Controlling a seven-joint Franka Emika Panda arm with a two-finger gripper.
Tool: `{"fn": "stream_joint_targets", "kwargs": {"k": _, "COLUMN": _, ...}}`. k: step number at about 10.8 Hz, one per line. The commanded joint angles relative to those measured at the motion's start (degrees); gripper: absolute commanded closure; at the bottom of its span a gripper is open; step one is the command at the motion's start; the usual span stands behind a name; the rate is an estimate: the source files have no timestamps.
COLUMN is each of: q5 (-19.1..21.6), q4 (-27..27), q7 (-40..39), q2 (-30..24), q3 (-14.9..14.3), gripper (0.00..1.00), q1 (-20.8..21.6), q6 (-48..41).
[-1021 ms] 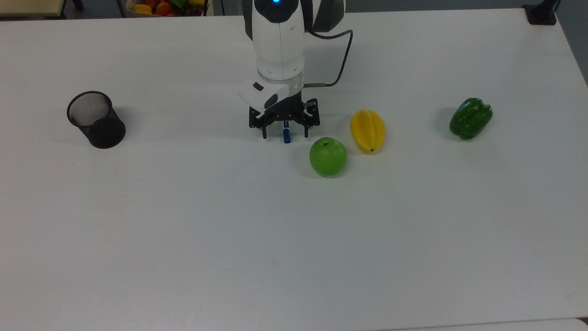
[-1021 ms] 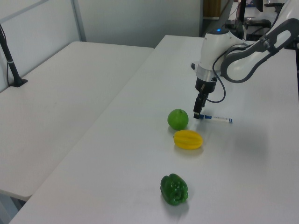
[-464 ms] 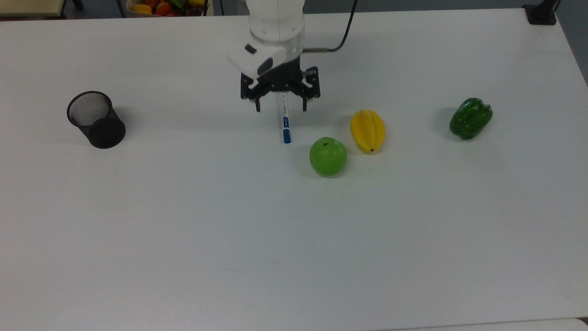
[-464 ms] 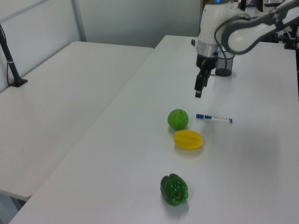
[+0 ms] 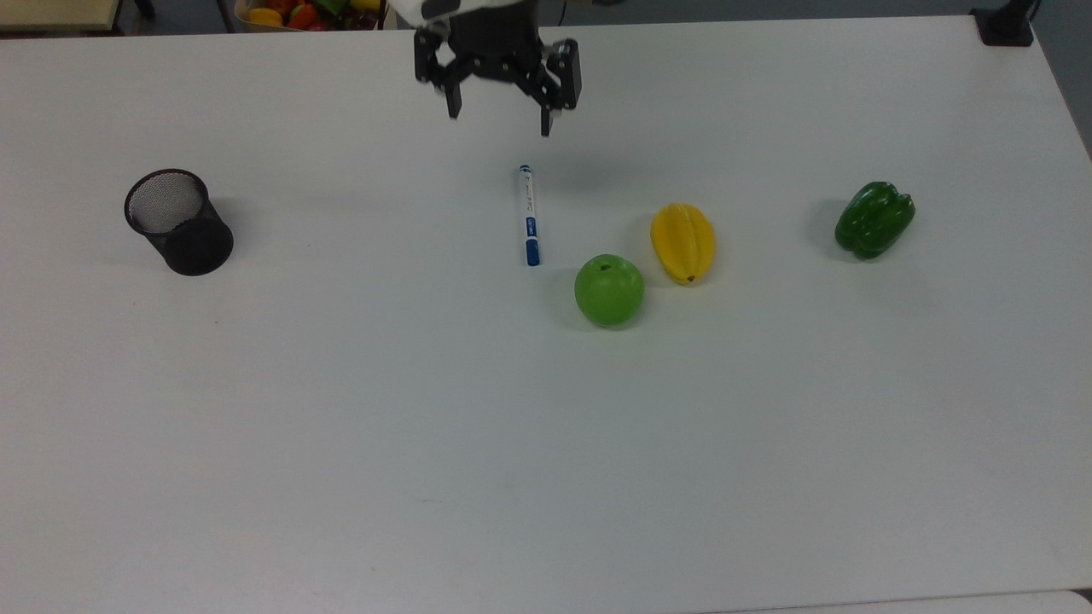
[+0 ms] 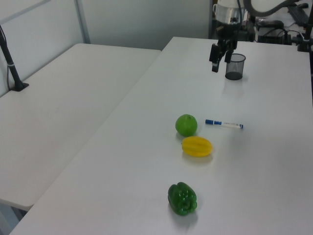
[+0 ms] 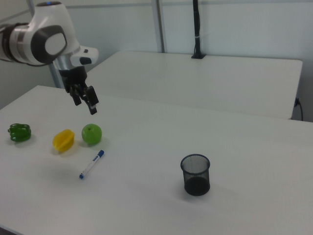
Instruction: Take marker pen
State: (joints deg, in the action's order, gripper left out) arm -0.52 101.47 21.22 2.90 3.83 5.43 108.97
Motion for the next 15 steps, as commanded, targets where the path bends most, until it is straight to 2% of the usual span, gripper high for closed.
{"fn": "stream_joint_targets", "kwargs": {"k": 1, "q5": -0.2, "q4": -3.5, "q7": 5.0, "q2": -3.2, "q3": 1.9, "gripper": 0.00, "q1": -2.3, "q6": -11.6}}
{"fn": "stream_joint_targets", "kwargs": {"k": 2, "q5": -0.2, "q4": -4.9, "q7": 4.9, "q2": -4.0, "q3": 3.0, "gripper": 0.00, "q1": -3.4, "q6": -13.9}}
{"fn": "stream_joint_targets", "kwargs": {"k": 4, "q5": -0.1, "q4": -5.8, "q7": 3.8, "q2": -6.1, "q3": 3.0, "gripper": 0.00, "q1": -3.9, "q6": -16.6}}
{"fn": "stream_joint_targets", "kwargs": {"k": 6, "q5": -0.2, "q4": -5.8, "q7": -1.2, "q2": -7.2, "q3": 1.1, "gripper": 0.00, "q1": -3.1, "q6": -16.9}}
{"fn": "stream_joint_targets", "kwargs": {"k": 8, "q5": 0.2, "q4": -5.9, "q7": -8.6, "q2": -7.7, "q3": -3.3, "gripper": 0.00, "q1": -1.1, "q6": -16.6}}
{"fn": "stream_joint_targets", "kwargs": {"k": 10, "q5": 1.4, "q4": -5.9, "q7": -16.5, "q2": -7.6, "q3": -6.5, "gripper": 0.00, "q1": -0.3, "q6": -15.0}}
{"fn": "stream_joint_targets", "kwargs": {"k": 11, "q5": 1.8, "q4": -5.9, "q7": -20.3, "q2": -7.6, "q3": -6.9, "gripper": 0.00, "q1": -0.3, "q6": -14.1}}
{"fn": "stream_joint_targets", "kwargs": {"k": 15, "q5": 2.7, "q4": -5.6, "q7": -24.6, "q2": -6.8, "q3": -7.9, "gripper": 0.00, "q1": -0.2, "q6": -10.0}}
